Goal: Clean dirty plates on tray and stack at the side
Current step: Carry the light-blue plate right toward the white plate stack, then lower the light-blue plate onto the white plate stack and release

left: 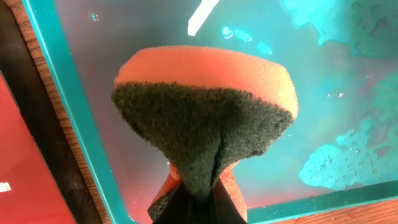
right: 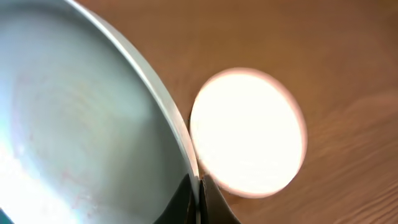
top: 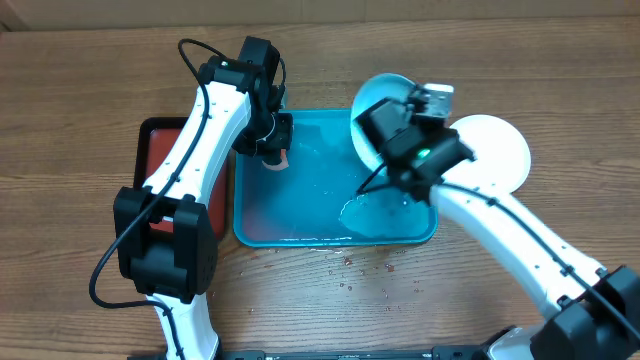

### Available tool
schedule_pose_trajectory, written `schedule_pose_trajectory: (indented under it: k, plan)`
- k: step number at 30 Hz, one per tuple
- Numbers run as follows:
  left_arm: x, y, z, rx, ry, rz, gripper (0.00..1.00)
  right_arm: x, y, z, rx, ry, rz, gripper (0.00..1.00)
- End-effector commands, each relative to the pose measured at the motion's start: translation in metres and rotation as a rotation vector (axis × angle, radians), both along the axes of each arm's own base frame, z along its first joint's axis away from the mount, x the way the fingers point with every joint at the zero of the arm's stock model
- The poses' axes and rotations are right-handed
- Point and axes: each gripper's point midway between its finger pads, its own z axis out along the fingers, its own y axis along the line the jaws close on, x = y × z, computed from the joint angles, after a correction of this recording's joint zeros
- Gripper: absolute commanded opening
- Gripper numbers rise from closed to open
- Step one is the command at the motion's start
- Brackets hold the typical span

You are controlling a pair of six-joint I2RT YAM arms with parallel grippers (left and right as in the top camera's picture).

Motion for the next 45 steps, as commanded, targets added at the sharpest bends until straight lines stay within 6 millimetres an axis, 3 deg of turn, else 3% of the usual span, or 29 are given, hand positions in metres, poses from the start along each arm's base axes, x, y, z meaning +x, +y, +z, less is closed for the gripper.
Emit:
schedule_pose_trajectory:
  k: [1,7,11,13,17,22,26,30,34,45]
  plan:
    - [0.002,-0.004,0.001,-0.017,-0.002,0.007,0.04,-0.014,0.025,-0.040,0.269,0.210,0.080,0.04]
    - [0.002,-0.004,0.001,-0.017,-0.002,0.007,0.04,-0.022,0.047,-0.066,0.555,0.421,0.251,0.04]
    - [0.002,-0.004,0.001,-0.017,-0.003,0.007,0.04,-0.020,0.058,-0.052,0.840,0.450,0.295,0.04]
    - [0.003,-0.004,0.001,-0.018,-0.006,0.007,0.04,-0.012,0.053,-0.039,0.982,0.424,0.296,0.04]
    - [0.003,-0.004,0.001,-0.018,-0.006,0.007,0.04,0.010,0.012,-0.025,1.139,0.338,0.165,0.04]
    - [0.003,-0.004,0.001,-0.018,-0.006,0.007,0.04,0.026,-0.072,-0.033,1.126,0.223,-0.122,0.04]
    - [0.003,-0.004,0.001,-0.017,-0.004,0.007,0.04,0.022,-0.151,-0.053,0.964,0.148,-0.398,0.04]
    - [0.002,-0.004,0.001,-0.017,-0.002,0.007,0.04,0.000,-0.208,-0.070,0.757,0.144,-0.577,0.04]
    - [0.004,-0.004,0.001,-0.019,-0.010,0.007,0.04,-0.012,-0.227,-0.085,0.647,0.149,-0.639,0.04]
    - [0.009,-0.005,0.002,-0.024,-0.030,0.008,0.04,-0.023,-0.201,-0.139,0.642,0.184,-0.589,0.04]
